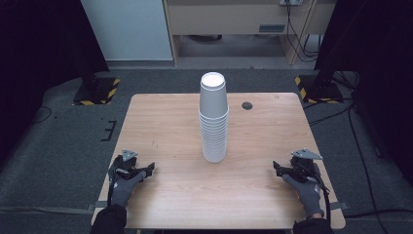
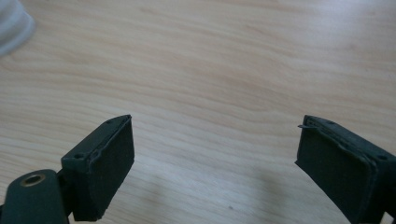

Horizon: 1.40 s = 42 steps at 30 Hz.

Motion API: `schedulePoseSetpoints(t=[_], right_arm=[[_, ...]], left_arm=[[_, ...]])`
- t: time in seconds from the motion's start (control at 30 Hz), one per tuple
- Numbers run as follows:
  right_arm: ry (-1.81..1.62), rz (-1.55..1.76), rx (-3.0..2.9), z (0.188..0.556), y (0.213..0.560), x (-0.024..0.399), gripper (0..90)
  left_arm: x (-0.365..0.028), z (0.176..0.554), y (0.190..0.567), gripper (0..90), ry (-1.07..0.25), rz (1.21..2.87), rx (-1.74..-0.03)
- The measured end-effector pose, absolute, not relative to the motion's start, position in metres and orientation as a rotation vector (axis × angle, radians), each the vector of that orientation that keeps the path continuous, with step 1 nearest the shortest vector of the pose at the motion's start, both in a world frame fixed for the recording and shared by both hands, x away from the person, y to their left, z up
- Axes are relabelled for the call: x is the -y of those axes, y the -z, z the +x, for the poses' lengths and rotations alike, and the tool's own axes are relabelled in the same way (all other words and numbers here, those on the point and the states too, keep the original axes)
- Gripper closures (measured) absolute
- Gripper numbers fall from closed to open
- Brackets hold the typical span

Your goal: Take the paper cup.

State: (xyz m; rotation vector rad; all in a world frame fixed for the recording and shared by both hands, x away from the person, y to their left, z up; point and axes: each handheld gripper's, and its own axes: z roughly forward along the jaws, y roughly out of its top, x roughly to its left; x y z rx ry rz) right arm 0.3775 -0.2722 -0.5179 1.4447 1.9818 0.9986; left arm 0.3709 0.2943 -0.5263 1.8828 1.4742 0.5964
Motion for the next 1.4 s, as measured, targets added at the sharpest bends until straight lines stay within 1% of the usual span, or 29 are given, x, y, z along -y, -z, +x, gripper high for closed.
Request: schedulePoseSetpoints(t=[0.07,0.13,0.2,0.43,0.63,0.73,0.77,1.0,1.1,1.27,1.4], right_arm=[[-1.01,1.438,-1.982,0.377,0.517,0.271,11.6],[-1.028,1.432,-1.986,0.374,0.514,0.266,11.7],[-1.047,1.408,-1.983,0.372,0.508,0.261,11.8],[-1.09,1.376,-1.97,0.365,0.496,0.254,12.1],[-1.169,1.365,-1.919,0.36,0.48,0.252,12.1],[-1.25,1.326,-1.865,0.357,0.461,0.252,12.2],[-1.25,1.326,-1.865,0.357,0.461,0.252,12.2],[-1.349,1.279,-1.756,0.351,0.429,0.257,12.3],[-1.369,1.263,-1.743,0.35,0.423,0.256,12.4],[-1.404,1.226,-1.747,0.35,0.411,0.245,12.3],[-1.427,1.178,-1.751,0.352,0.399,0.233,12.3]], left_arm=[[-0.293,0.37,0.525,17.0,-0.602,1.887,-1.469],[-0.292,0.368,0.523,17.4,-0.585,1.855,-1.46],[-0.289,0.367,0.52,17.6,-0.611,1.886,-1.44],[-0.284,0.367,0.52,17.3,-0.593,1.905,-1.401],[-0.285,0.368,0.523,17.3,-0.592,1.918,-1.417],[-0.285,0.37,0.526,17.2,-0.603,1.938,-1.429],[-0.286,0.37,0.527,17.2,-0.607,1.943,-1.429],[-0.287,0.37,0.531,15.9,-0.627,1.974,-1.448],[-0.286,0.37,0.532,15.2,-0.631,1.982,-1.448],[-0.287,0.37,0.533,13.8,-0.636,1.969,-1.461],[-0.289,0.37,0.536,10.2,-0.623,1.946,-1.459]])
